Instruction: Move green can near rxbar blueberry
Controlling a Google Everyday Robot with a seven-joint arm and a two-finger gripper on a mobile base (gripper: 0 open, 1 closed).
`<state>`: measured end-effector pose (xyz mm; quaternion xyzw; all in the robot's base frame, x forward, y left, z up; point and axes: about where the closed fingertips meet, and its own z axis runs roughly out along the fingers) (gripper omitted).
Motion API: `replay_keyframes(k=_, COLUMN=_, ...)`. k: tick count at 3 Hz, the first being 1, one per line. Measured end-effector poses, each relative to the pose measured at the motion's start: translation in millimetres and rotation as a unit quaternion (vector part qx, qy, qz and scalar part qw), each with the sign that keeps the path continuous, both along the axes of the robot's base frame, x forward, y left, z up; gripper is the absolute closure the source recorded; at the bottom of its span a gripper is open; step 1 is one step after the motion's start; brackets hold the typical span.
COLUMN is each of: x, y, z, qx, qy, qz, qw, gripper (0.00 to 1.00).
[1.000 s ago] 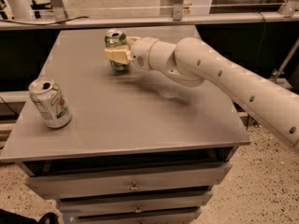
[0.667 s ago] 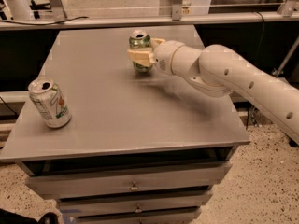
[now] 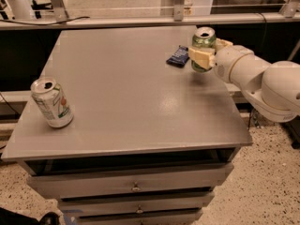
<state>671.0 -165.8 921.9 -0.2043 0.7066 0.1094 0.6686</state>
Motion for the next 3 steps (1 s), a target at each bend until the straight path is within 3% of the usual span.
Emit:
replay_keyframes(k=1, x=0, y=1, z=-1, qx=0.0, qy=0.0, qz=0.001, qw=1.0, gripper=1.0)
replay_keyframes(k=3, x=33, y=20, z=-18, qx=0.011, qy=0.006, qz=0.016, qw=0.9998, gripper=1.0)
